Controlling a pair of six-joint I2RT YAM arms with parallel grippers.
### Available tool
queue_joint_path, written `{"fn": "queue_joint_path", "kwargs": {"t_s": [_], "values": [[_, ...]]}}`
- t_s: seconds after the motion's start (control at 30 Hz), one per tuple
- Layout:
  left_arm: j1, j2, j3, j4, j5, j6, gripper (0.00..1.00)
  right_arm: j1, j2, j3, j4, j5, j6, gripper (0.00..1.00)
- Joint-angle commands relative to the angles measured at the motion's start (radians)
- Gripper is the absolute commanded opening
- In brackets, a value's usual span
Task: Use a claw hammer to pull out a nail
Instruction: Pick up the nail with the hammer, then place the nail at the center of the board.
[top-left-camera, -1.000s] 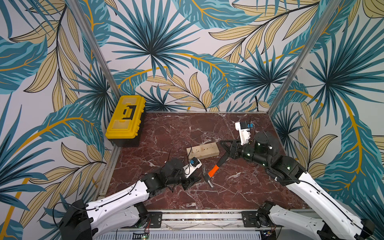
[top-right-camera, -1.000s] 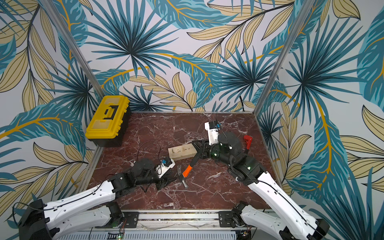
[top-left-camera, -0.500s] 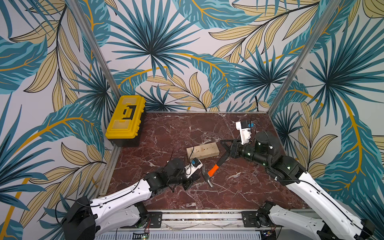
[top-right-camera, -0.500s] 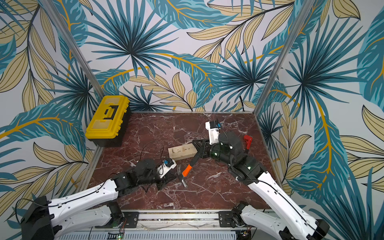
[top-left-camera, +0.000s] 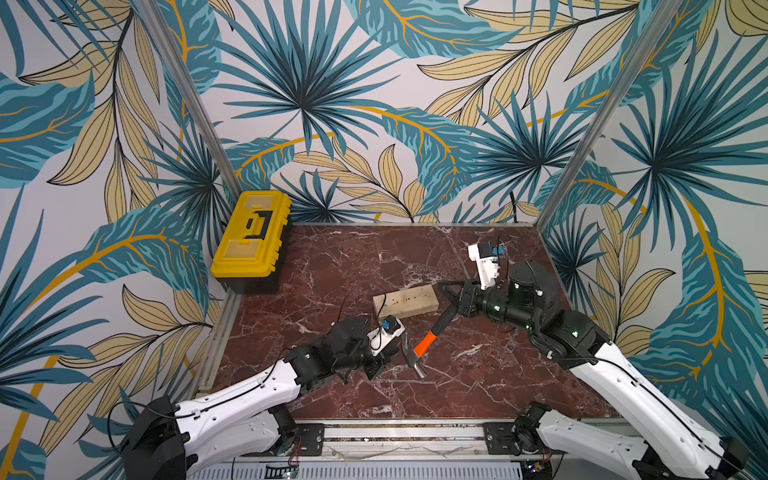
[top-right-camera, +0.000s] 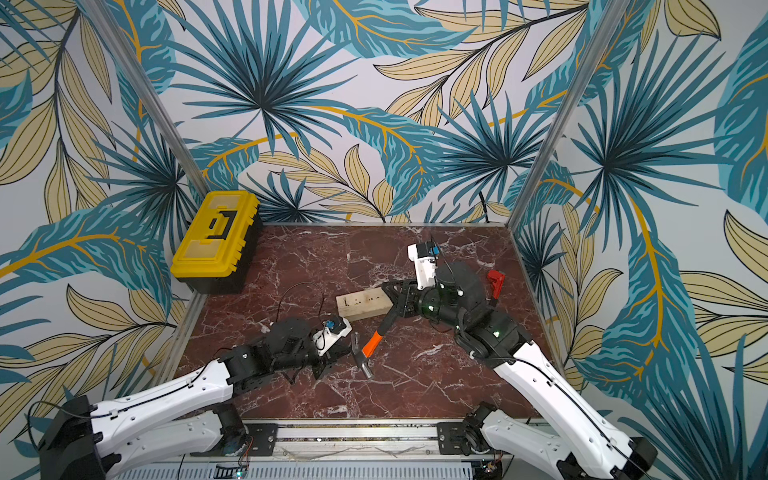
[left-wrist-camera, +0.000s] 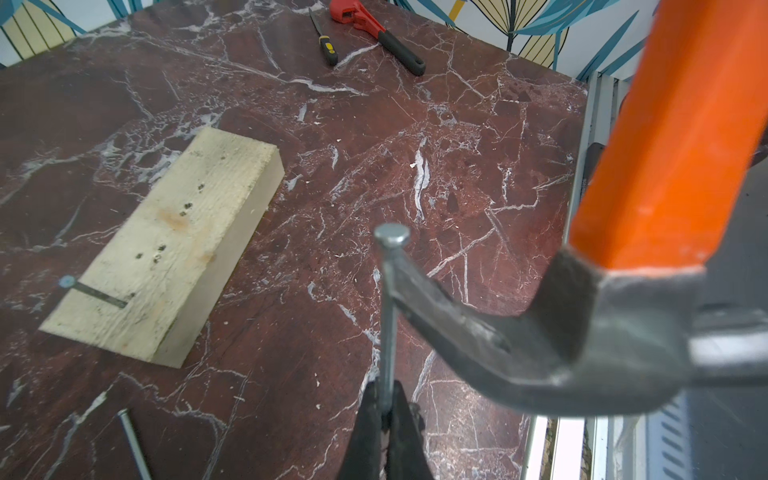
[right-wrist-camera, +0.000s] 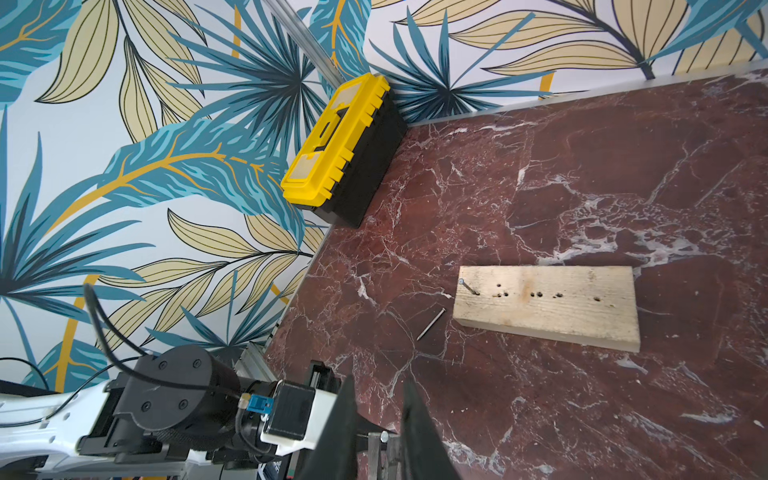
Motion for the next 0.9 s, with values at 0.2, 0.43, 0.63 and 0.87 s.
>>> {"fn": "queue_joint_path", "kwargs": {"t_s": [0.2, 0.43, 0.63, 0.87], "values": [[0.017, 0.014, 0.031, 0.007, -0.170, -0.154, 0.01, -0.007, -0.019, 0.022, 0.041, 0.022, 0.015, 0.00], [0.133, 0.065, 0.022, -0.096, -0.194, -0.374, 0.05, -0.008, -0.041, 0.017, -0.005, 0.138, -0.047, 0.00], [0.221, 0.150, 0.086, -0.257, -0.218, -0.464, 0.06, -0.009, -0.044, -0.014, 0.001, 0.166, -0.054, 0.00], [0.321, 0.314, 0.169, -0.367, -0.158, -0.491, 0.08, -0.010, -0.031, -0.018, 0.010, 0.162, -0.054, 0.00]]}}
